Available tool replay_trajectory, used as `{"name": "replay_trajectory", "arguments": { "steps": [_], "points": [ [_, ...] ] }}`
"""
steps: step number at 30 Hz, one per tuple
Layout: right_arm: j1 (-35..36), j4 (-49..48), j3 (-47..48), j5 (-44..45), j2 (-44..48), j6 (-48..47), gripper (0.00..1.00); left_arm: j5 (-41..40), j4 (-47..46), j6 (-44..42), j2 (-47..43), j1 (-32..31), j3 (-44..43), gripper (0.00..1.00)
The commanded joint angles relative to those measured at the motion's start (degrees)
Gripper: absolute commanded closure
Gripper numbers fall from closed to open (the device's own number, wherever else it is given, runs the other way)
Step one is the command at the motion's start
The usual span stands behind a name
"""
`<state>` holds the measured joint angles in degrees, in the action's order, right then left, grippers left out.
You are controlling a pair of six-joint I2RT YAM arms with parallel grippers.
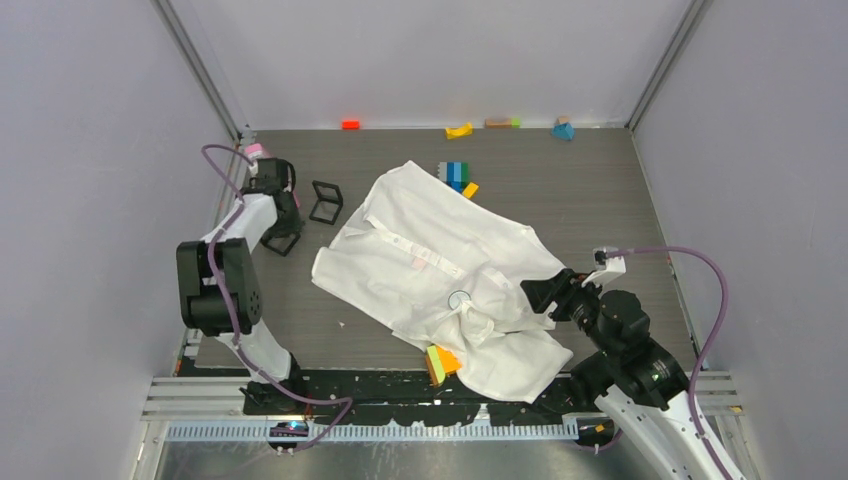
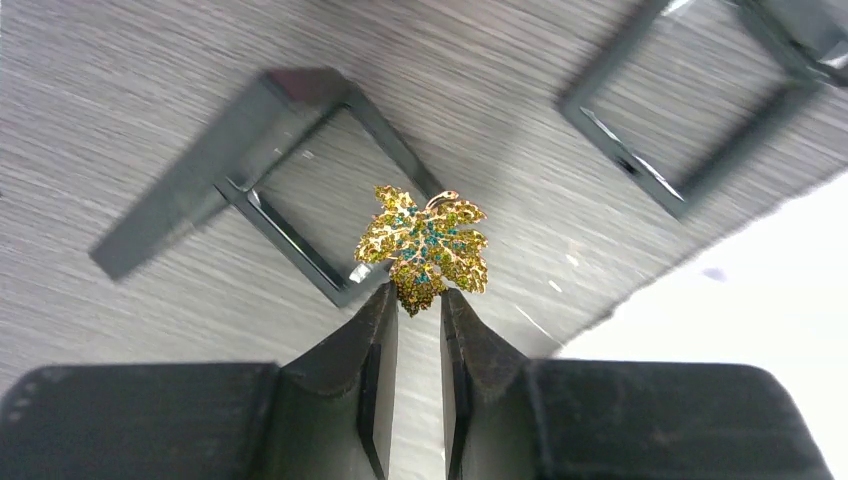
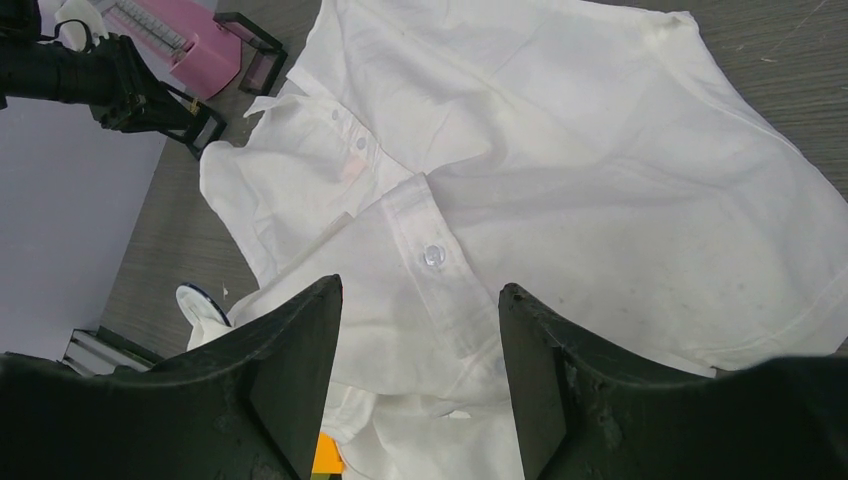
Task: Pin the brooch onto the clothing
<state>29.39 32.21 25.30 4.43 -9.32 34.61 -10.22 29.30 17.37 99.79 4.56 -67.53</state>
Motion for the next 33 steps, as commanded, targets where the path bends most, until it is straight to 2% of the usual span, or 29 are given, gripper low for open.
{"name": "replay_trajectory", "arguments": {
  "steps": [1, 4, 6, 9, 12, 17, 20, 25, 29, 33],
  "points": [
    [-0.14, -2.67, 3.30, -1.51, -1.45, -0.87, 0.35, 2.95, 6.06, 0.52, -9.59, -3.98, 0.80, 0.94],
    [-0.12, -3.53, 3.93, -5.89, -3.81, -2.28, 0.36, 8.66, 8.45, 1.66, -15.61, -6.04, 3.39, 0.94],
    [-0.12, -5.56, 4.11, -10.05, -5.81, -2.87, 0.36, 15.94, 9.63, 2.05, -19.38, -6.29, 6.11, 0.94],
    [-0.12, -12.01, 4.23, -16.38, -10.49, -3.04, 0.36, 26.00, 13.66, 1.98, -24.14, -8.03, 8.28, 0.94],
    [-0.12, -20.51, 4.31, -23.37, -14.89, -2.94, 0.35, 33.27, 17.24, 2.17, -27.15, -12.77, 9.57, 0.94],
    [1.67, -26.47, 7.01, -25.57, -22.55, -6.96, 0.35, 47.04, 21.77, 4.13, -29.32, -18.92, 10.31, 0.94],
    [5.71, -28.41, 10.47, -25.50, -27.08, -10.39, 0.36, 57.04, 20.45, 6.53, -30.87, -20.98, 12.38, 0.95],
    [14.94, -26.93, 17.02, -22.60, -39.71, -19.66, 0.35, 68.64, 16.67, 9.14, -31.71, -23.93, 16.32, 0.95],
    [22.66, -23.14, 25.68, -22.79, -50.24, -24.11, 0.37, 73.62, 15.95, 8.51, -30.13, -25.97, 17.93, 0.97],
    [25.60, -22.25, 29.23, -26.20, -57.11, -25.92, 0.41, 75.36, 14.92, 8.92, -29.43, -29.66, 17.38, 0.98]
  ]
}}
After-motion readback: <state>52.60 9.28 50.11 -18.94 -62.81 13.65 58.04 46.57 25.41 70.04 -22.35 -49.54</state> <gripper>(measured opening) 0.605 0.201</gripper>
